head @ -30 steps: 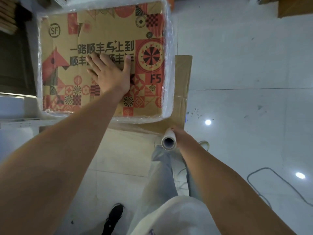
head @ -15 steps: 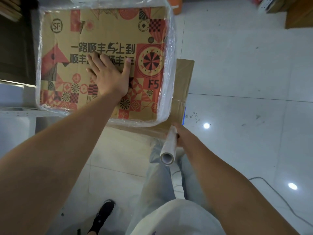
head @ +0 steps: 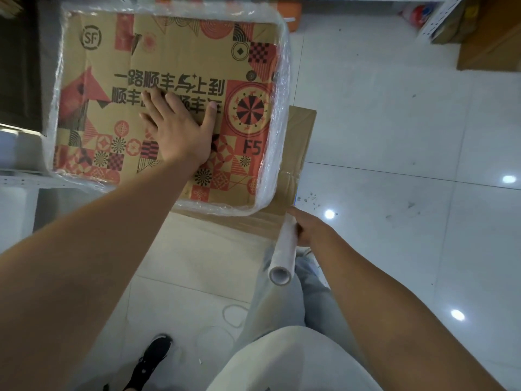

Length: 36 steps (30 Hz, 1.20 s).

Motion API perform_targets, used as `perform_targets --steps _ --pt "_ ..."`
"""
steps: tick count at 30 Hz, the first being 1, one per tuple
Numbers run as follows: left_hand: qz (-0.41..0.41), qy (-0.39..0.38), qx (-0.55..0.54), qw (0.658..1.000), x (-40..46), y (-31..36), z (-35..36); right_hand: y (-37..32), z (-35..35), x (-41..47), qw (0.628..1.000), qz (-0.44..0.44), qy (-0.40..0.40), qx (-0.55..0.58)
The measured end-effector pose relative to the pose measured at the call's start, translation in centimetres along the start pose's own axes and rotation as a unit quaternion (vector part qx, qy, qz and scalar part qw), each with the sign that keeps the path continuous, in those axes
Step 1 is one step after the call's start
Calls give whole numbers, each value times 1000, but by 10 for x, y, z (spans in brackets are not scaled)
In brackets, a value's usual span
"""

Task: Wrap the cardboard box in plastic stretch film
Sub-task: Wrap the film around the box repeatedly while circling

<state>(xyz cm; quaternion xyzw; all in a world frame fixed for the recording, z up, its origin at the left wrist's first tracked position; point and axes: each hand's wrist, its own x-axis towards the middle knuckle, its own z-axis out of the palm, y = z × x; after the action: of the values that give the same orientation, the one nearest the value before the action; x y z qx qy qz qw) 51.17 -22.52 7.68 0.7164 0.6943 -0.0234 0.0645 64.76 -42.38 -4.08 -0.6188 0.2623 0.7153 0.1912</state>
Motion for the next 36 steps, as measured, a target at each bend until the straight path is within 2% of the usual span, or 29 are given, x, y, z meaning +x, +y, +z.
perform_targets --steps 4,11,18,23,28,36 --pt "3 0 1 1000 0 -2 1 -9 -6 -8 997 -2 -7 -82" --pt "4 -6 5 1000 1 -1 2 -23 -20 -4 999 -10 29 -31" --pt "6 3 2 1000 -3 0 0 -34 -24 -17 993 -46 -8 -105" --pt "2 7 1 1000 -2 0 2 -26 -57 -44 989 -124 -70 32" --pt "-4 17 -1 1000 -1 1 2 -59 -44 -34 990 -101 -10 -102" --pt "2 34 -1 999 -2 -2 6 -114 -11 -13 975 -63 -13 -211"
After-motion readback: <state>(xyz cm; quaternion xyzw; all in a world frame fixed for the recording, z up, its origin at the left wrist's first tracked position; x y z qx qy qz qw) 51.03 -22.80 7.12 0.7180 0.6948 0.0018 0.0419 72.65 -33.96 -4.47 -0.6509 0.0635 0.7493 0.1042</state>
